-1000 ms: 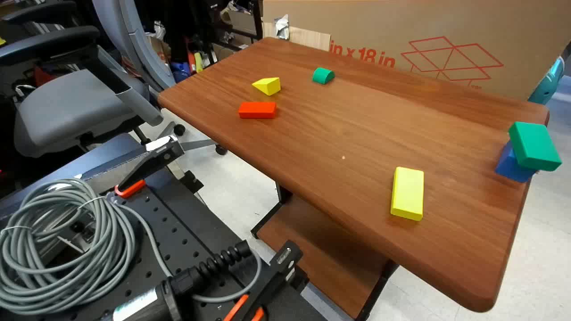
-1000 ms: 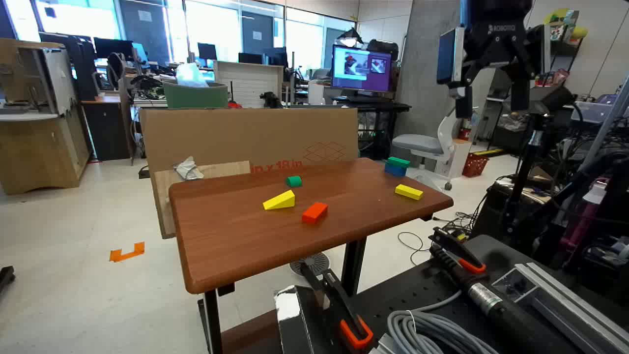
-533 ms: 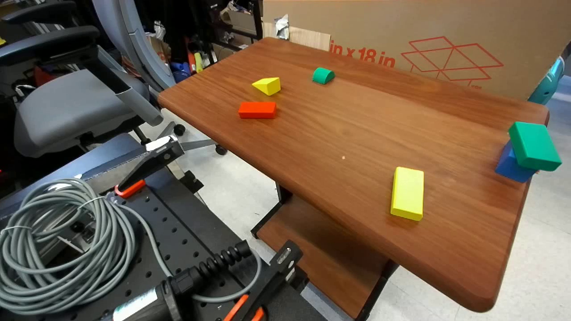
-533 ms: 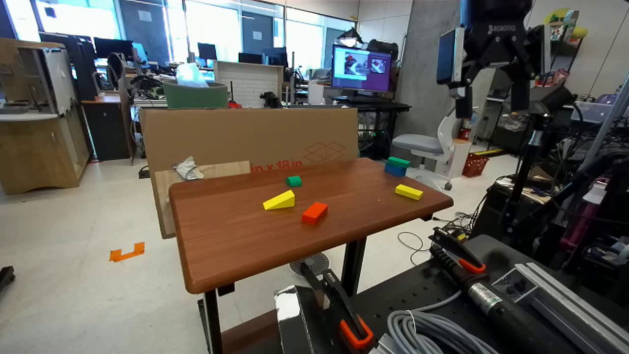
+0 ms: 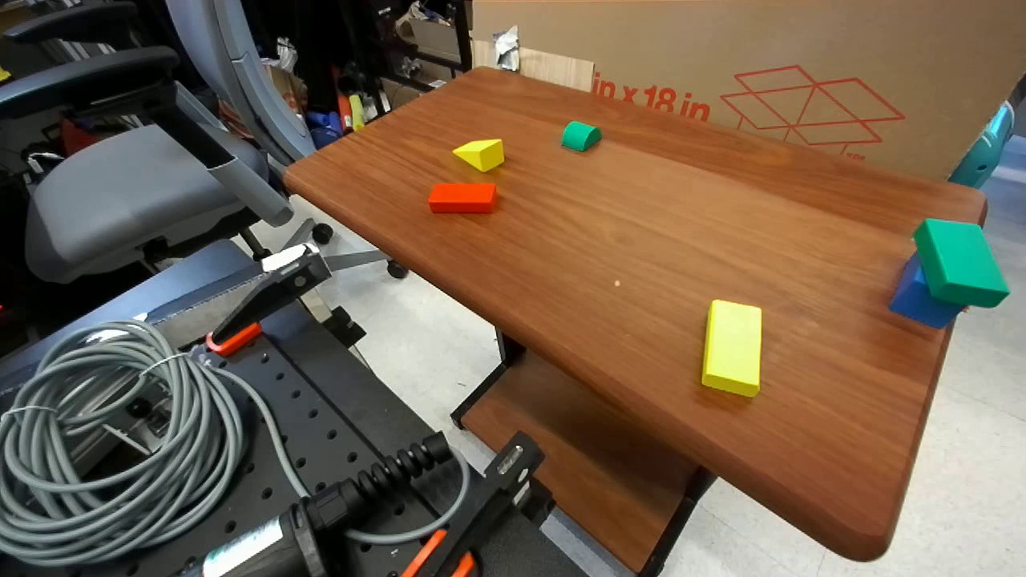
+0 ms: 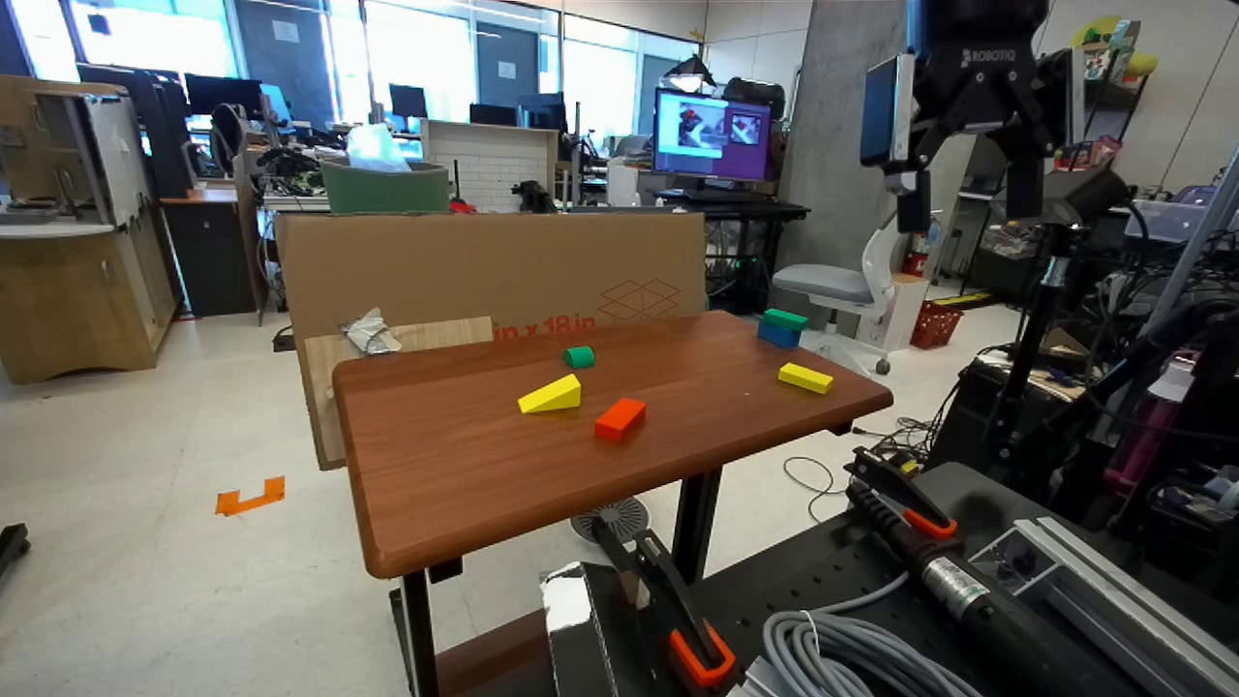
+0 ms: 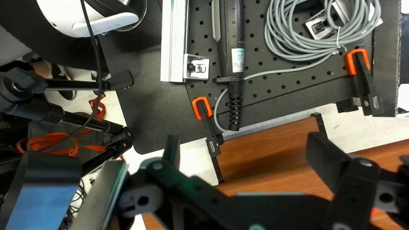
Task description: Move the orange object to the right
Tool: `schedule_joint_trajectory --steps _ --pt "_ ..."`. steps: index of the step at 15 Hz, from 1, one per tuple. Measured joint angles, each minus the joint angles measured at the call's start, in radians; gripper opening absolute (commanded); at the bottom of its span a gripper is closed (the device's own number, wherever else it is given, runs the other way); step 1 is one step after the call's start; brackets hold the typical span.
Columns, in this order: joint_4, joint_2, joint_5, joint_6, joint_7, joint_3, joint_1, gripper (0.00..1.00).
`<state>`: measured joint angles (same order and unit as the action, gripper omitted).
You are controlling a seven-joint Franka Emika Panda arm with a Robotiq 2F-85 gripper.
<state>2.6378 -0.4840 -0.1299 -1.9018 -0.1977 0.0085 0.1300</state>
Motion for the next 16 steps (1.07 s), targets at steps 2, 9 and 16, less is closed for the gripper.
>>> schedule_joint_trajectory --steps 2,9,16 --pt "0.0 0.0 0.0 0.0 0.0 0.0 0.0 1.0" --pt "0.0 0.003 0.004 -0.009 -0.006 0.0 -0.004 1.0" --pt "0.001 0.083 0.079 -0.217 -0.198 0.047 -0.038 1.0"
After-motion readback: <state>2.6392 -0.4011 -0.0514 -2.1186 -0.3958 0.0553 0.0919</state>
